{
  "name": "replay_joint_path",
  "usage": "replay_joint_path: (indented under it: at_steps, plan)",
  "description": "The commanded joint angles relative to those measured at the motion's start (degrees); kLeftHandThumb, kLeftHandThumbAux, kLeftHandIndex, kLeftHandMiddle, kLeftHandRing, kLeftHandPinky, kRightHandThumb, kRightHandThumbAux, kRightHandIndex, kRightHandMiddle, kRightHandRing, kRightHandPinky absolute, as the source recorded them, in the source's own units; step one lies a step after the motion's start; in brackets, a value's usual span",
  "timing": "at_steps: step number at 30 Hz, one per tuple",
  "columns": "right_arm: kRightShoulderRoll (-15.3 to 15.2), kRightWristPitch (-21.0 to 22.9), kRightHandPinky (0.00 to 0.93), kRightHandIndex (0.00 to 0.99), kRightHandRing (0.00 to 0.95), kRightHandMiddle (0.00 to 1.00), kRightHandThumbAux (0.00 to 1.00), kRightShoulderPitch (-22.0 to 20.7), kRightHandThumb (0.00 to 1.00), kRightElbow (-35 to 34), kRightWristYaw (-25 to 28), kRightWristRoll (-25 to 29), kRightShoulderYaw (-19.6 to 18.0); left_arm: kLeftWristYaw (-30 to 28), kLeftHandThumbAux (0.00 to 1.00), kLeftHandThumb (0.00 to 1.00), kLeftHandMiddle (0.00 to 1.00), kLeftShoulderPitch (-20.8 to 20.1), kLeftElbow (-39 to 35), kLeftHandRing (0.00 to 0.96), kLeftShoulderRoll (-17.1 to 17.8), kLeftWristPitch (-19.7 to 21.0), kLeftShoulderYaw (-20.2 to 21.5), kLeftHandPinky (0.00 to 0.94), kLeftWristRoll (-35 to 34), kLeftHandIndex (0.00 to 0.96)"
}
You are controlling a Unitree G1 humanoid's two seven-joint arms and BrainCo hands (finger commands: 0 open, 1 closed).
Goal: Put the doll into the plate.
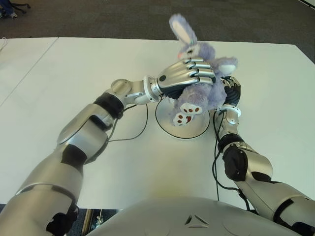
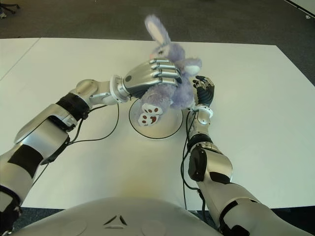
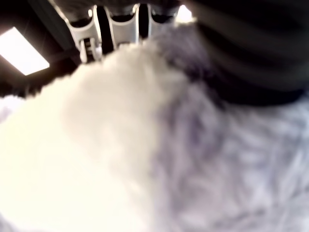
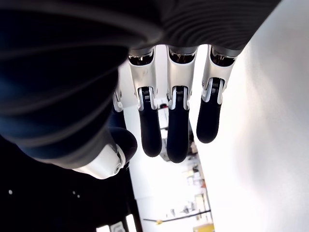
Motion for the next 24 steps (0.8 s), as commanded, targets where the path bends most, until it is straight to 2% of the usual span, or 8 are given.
replay_joint_path:
  at_steps: [1,5,8,13,17,19,21,24]
  plan:
    - [2.8,9.6,0.24,0.401,0.31,0.295,0.738,12.2,0.714,8.0,-2.9,-0.2,0.4,-15.5,0.75,0.54,0.825,4.5,-1.8,0.823,1.7,-1.5,0.1,0.832,-7.2,0.659]
    - [2.8,9.2,0.233,0.4,0.294,0.285,0.738,12.7,0.713,8.0,-3.6,-0.5,1.0,-23.0,0.755,0.513,0.83,8.7,-6.5,0.83,4.7,-1.3,1.0,0.845,-11.5,0.65]
    - [3.1,8.8,0.246,0.399,0.291,0.28,0.738,13.0,0.711,7.9,-2.7,0.1,0.6,-31.9,0.762,0.473,0.828,14.3,-14.2,0.826,8.5,2.0,1.3,0.835,-16.7,0.638]
    - [3.4,8.4,0.277,0.399,0.301,0.286,0.739,13.1,0.709,7.9,-1.5,1.0,0.0,-43.4,0.768,0.454,0.825,19.2,-23.6,0.823,12.1,8.5,2.4,0.833,-24.8,0.63]
    - [3.7,8.1,0.277,0.399,0.307,0.296,0.739,13.1,0.708,7.9,-0.9,1.2,-0.2,-46.0,0.762,0.493,0.823,23.1,-29.6,0.818,14.9,11.1,5.0,0.834,-25.8,0.637]
    - [3.9,7.9,0.254,0.4,0.311,0.312,0.739,13.1,0.71,7.8,-0.6,1.5,-0.5,-45.1,0.734,0.617,0.816,25.2,-30.4,0.815,16.2,11.0,6.4,0.841,-23.0,0.657]
    - [4.1,7.4,0.269,0.401,0.316,0.317,0.739,13.0,0.711,7.8,-0.1,1.9,-0.8,-44.0,0.717,0.684,0.817,27.1,-30.1,0.818,16.8,10.6,7.2,0.845,-20.7,0.668]
    - [4.2,7.1,0.284,0.402,0.32,0.319,0.738,13.0,0.712,7.7,0.5,2.4,-1.3,-43.6,0.704,0.727,0.818,28.7,-30.3,0.821,16.8,10.7,8.1,0.847,-19.4,0.675]
